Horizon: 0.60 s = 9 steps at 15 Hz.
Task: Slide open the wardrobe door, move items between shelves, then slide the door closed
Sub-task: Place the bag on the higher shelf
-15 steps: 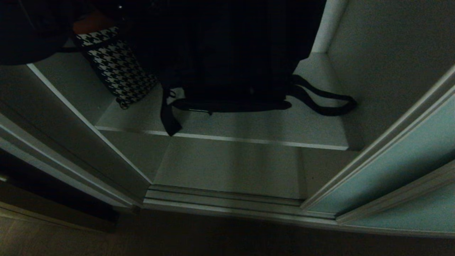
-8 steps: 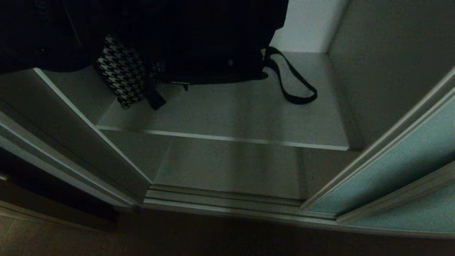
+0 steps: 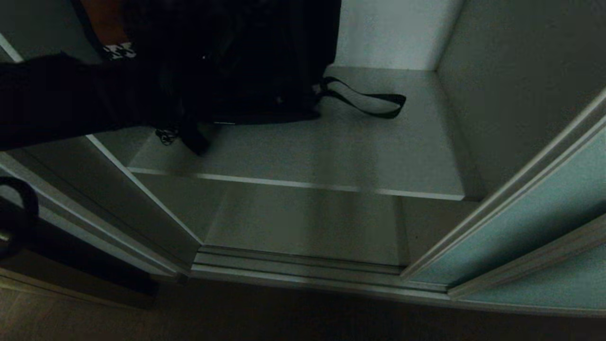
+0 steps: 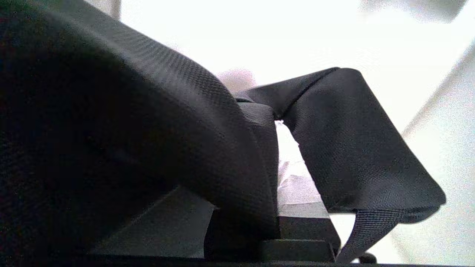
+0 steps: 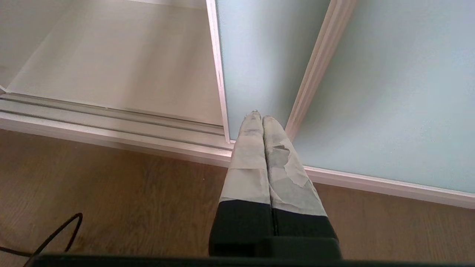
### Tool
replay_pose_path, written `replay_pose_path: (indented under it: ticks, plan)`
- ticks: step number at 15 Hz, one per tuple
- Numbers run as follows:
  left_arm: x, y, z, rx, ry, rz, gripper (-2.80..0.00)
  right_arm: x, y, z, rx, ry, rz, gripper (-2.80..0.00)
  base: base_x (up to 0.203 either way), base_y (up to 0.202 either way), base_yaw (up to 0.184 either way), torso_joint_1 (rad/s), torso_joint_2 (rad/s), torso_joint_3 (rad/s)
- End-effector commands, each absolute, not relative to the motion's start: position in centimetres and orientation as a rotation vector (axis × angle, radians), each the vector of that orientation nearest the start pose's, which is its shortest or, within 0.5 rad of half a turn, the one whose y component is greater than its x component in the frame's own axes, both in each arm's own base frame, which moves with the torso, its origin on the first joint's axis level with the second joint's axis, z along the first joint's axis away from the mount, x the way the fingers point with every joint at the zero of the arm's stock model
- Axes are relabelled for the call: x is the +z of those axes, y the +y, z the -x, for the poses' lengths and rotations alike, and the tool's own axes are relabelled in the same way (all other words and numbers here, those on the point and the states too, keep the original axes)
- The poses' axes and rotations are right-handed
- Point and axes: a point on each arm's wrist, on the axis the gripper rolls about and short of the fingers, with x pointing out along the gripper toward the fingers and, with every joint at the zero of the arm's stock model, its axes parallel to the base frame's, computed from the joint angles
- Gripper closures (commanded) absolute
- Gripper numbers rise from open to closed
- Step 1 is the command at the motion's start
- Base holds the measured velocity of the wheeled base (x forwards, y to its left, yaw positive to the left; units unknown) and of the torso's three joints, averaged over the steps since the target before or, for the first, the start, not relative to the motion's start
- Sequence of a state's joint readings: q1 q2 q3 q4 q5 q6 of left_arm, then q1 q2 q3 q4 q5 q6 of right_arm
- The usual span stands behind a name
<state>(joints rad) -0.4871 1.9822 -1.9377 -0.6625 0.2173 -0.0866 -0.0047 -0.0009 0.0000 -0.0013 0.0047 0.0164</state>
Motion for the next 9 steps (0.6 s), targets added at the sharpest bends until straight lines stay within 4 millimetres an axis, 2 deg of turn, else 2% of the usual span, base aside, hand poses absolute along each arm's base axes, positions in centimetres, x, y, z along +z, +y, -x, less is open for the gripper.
replay_pose_path:
  ticks: [1, 5, 6, 9]
  plan:
    - [38.5, -17.4, -35.8, -0.27, -0.541, 0.29, 0.0, 7.6, 0.0, 2.3, 0.001, -0.002, -0.017, 0.0, 0.0, 0.0, 0.0, 0.0, 0.0, 0.0]
    - [38.5, -16.6, -36.2, -0.248, -0.544, 0.279, 0.0, 7.6, 0.0, 2.3, 0.001, -0.002, -0.017, 0.0, 0.0, 0.0, 0.0, 0.0, 0.0, 0.0]
    - [38.2, -16.7, -36.4, -0.248, -0.533, 0.277, -2.8, 7.6, 0.0, 2.3, 0.0, -0.002, -0.017, 0.0, 0.0, 0.0, 0.0, 0.0, 0.0, 0.0]
    - [36.7, -17.3, -37.7, -0.249, -0.494, 0.267, -2.8, 7.6, 0.0, 2.3, 0.001, -0.002, -0.017, 0.0, 0.0, 0.0, 0.0, 0.0, 0.0, 0.0]
